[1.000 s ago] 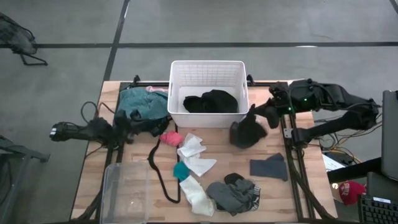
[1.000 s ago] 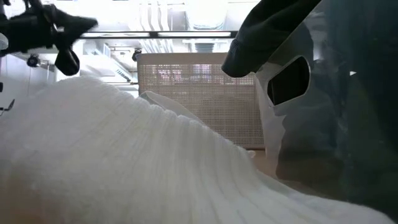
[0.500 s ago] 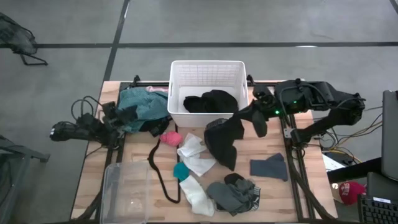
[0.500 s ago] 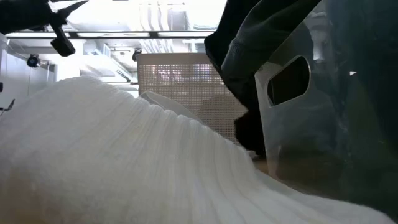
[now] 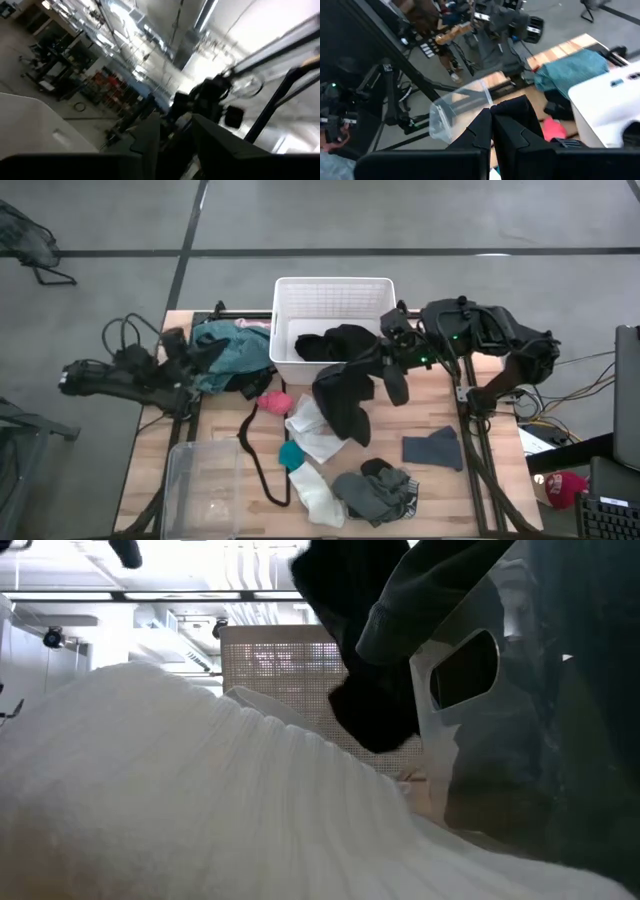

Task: Pick & Place Cloths
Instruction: Put the black boxer into the left transparent bin

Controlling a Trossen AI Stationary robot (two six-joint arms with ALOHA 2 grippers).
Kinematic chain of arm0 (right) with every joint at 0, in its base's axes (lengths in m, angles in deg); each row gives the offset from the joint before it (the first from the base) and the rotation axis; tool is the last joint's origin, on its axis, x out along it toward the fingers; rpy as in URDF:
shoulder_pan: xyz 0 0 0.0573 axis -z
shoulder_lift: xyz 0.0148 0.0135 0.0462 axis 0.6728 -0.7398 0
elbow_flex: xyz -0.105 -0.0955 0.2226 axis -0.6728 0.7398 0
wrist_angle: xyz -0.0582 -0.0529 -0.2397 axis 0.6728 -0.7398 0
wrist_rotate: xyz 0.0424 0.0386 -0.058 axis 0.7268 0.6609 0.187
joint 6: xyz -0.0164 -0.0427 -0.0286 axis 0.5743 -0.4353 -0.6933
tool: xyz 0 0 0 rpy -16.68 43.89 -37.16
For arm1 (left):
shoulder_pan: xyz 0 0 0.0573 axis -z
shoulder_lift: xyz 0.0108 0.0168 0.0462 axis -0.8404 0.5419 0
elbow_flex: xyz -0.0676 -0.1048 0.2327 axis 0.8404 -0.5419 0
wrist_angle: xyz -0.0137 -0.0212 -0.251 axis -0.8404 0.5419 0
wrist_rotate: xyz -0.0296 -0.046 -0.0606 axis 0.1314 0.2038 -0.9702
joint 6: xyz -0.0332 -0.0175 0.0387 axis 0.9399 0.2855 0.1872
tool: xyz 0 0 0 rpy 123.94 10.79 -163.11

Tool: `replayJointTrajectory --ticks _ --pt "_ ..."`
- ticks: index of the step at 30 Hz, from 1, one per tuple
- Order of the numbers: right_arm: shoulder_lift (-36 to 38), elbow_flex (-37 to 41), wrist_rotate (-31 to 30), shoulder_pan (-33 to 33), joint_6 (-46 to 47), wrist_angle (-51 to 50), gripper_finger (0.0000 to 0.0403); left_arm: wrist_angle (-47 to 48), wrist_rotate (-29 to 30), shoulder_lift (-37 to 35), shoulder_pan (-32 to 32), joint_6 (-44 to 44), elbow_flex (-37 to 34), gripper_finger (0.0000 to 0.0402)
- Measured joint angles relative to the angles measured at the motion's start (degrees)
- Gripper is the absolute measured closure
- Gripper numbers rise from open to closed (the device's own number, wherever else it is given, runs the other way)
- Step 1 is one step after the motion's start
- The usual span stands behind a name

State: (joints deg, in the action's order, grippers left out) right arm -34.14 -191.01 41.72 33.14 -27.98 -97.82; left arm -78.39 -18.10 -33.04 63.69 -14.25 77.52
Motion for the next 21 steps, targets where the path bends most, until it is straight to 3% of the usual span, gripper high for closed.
replayJointTrajectory --ticks 6,12,16,21 --pt "-4.3 -7.8 1.7 0.0 -1.8 -0.2 0.0395 7.2 -6.2 14.3 0.0 -5.8 13.2 0.0179" --pt "-4.5 -8.1 3.4 0.0 -1.8 4.8 0.0395 8.8 -11.5 24.6 0.0 -6.4 20.9 0.0095" --pt "-4.1 -8.2 3.4 0.0 -1.8 5.3 0.0395 8.4 -14.4 29.9 0.1 -5.7 23.7 0.0065" --pt "-4.1 -8.2 3.4 0.0 -1.8 5.4 0.0395 8.8 -17.9 36.4 1.0 -3.7 26.0 0.0059"
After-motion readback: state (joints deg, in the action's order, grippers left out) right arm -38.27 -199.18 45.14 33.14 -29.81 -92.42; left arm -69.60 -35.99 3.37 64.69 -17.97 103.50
